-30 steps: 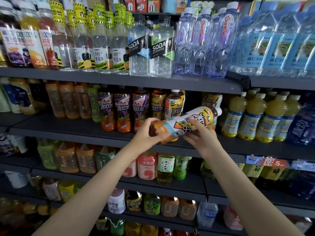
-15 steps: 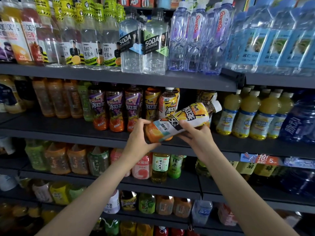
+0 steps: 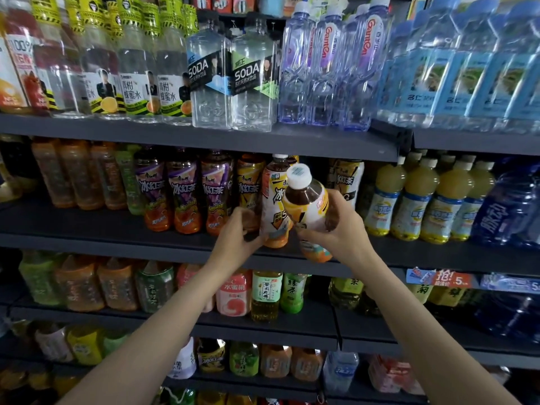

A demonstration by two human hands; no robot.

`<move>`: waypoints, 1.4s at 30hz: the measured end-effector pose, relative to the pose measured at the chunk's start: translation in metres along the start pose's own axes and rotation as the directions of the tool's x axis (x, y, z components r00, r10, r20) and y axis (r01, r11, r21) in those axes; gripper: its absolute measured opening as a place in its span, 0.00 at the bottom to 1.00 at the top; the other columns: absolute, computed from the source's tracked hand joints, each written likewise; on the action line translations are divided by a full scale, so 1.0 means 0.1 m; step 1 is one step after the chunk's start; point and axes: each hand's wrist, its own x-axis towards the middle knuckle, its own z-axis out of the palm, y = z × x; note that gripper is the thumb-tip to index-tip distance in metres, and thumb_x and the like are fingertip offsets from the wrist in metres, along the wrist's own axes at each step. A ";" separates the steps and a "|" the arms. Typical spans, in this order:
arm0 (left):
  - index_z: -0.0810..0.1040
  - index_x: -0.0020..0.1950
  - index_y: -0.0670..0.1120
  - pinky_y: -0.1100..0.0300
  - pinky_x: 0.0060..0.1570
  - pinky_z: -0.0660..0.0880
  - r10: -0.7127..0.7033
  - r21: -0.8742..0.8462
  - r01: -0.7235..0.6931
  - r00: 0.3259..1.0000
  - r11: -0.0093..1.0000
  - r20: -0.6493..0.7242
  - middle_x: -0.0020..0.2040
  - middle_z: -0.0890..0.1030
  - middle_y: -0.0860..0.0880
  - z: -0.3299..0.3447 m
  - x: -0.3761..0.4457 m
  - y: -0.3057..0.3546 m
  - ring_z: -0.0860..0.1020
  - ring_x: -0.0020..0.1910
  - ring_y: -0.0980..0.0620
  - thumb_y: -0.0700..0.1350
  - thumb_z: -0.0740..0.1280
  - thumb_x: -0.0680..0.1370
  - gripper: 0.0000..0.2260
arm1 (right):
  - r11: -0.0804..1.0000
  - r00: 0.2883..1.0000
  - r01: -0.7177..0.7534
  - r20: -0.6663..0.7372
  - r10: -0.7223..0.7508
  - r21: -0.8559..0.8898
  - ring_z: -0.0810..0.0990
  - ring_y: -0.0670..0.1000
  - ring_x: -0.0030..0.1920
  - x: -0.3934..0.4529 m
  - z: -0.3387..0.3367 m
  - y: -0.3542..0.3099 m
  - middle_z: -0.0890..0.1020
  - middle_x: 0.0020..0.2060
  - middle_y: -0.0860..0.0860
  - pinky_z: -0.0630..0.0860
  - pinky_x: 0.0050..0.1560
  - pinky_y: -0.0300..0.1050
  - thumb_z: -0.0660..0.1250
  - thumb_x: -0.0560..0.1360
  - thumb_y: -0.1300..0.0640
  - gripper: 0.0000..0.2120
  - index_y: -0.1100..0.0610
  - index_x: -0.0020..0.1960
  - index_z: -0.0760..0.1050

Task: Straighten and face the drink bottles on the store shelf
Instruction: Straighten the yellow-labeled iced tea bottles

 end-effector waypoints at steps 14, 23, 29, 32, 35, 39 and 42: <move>0.65 0.67 0.40 0.58 0.61 0.66 -0.108 0.124 0.109 0.994 0.986 -0.012 0.66 0.72 0.44 0.38 0.59 0.03 0.70 0.66 0.45 0.50 0.75 0.69 0.33 | 0.964 0.942 -0.265 -0.209 0.264 0.028 0.77 0.53 0.54 0.48 0.09 0.49 0.79 0.52 0.53 0.76 0.53 0.49 0.77 0.67 0.56 0.30 0.61 0.64 0.68; 0.69 0.67 0.40 0.57 0.58 0.73 -0.173 0.157 0.168 0.985 0.973 0.016 0.65 0.75 0.45 0.40 0.64 -0.23 0.74 0.62 0.48 0.55 0.75 0.68 0.34 | 0.940 0.949 -0.296 -0.162 0.270 -0.167 0.71 0.60 0.65 0.49 0.31 0.95 0.72 0.64 0.60 0.72 0.57 0.51 0.76 0.69 0.56 0.39 0.64 0.71 0.59; 0.66 0.70 0.40 0.57 0.61 0.71 -0.176 0.177 0.172 0.984 0.969 0.005 0.66 0.74 0.46 0.38 0.65 -0.27 0.72 0.64 0.48 0.56 0.75 0.66 0.38 | 0.885 0.928 -0.365 -0.193 0.320 -0.289 0.77 0.61 0.55 0.66 0.43 1.07 0.77 0.55 0.60 0.72 0.45 0.51 0.75 0.70 0.50 0.29 0.64 0.61 0.66; 0.68 0.67 0.41 0.62 0.56 0.69 -0.166 0.170 0.168 0.986 0.971 -0.025 0.65 0.75 0.46 0.39 0.61 -0.25 0.73 0.63 0.49 0.53 0.75 0.68 0.34 | 0.853 0.904 -0.421 -0.228 0.363 -0.310 0.76 0.62 0.58 0.93 0.55 1.10 0.76 0.58 0.61 0.70 0.43 0.50 0.72 0.73 0.52 0.26 0.64 0.61 0.65; 0.71 0.64 0.42 0.64 0.53 0.70 -0.145 0.134 0.152 0.988 0.979 -0.061 0.62 0.77 0.47 0.41 0.59 -0.25 0.75 0.61 0.49 0.52 0.75 0.68 0.30 | 0.830 0.874 -0.478 -0.255 0.415 -0.289 0.73 0.63 0.63 1.16 0.64 1.15 0.72 0.64 0.61 0.72 0.51 0.53 0.69 0.75 0.56 0.24 0.65 0.64 0.63; 0.71 0.63 0.42 0.67 0.49 0.69 -0.157 0.101 0.162 0.986 0.982 -0.057 0.61 0.78 0.48 0.42 0.58 -0.22 0.75 0.59 0.51 0.51 0.75 0.68 0.28 | 0.813 0.856 -0.511 -0.250 0.453 -0.279 0.71 0.64 0.64 1.36 0.70 1.23 0.71 0.65 0.61 0.71 0.57 0.57 0.68 0.76 0.57 0.24 0.65 0.65 0.62; 0.71 0.63 0.42 0.61 0.53 0.73 -0.153 0.080 0.157 0.986 0.984 -0.061 0.61 0.78 0.48 0.43 0.56 -0.22 0.76 0.59 0.51 0.51 0.75 0.69 0.27 | 0.808 0.856 -0.513 -0.234 0.460 -0.288 0.71 0.64 0.64 1.43 0.72 1.27 0.71 0.65 0.62 0.71 0.58 0.57 0.68 0.76 0.57 0.25 0.66 0.66 0.61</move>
